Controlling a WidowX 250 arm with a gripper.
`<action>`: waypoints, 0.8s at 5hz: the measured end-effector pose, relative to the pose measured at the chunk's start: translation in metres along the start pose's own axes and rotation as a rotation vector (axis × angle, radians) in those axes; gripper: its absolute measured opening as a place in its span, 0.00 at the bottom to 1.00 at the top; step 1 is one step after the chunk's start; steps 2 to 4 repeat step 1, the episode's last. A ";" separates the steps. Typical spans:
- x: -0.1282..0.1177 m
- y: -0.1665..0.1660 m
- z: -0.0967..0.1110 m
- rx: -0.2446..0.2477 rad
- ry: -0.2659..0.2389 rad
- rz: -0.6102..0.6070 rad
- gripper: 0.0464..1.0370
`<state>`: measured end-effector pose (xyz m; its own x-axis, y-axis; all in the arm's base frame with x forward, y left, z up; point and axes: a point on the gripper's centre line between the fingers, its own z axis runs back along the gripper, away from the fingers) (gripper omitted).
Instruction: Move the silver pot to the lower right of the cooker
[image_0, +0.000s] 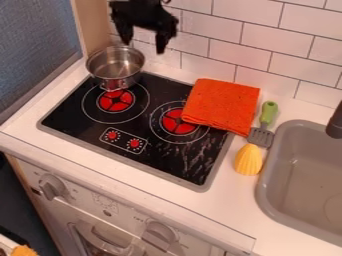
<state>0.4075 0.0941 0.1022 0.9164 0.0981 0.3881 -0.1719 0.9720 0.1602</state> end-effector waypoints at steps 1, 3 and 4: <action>0.001 0.000 0.003 0.000 -0.006 0.000 0.96; 0.001 0.000 0.003 0.000 -0.006 0.000 0.96; 0.001 0.000 0.003 0.000 -0.006 0.000 0.96</action>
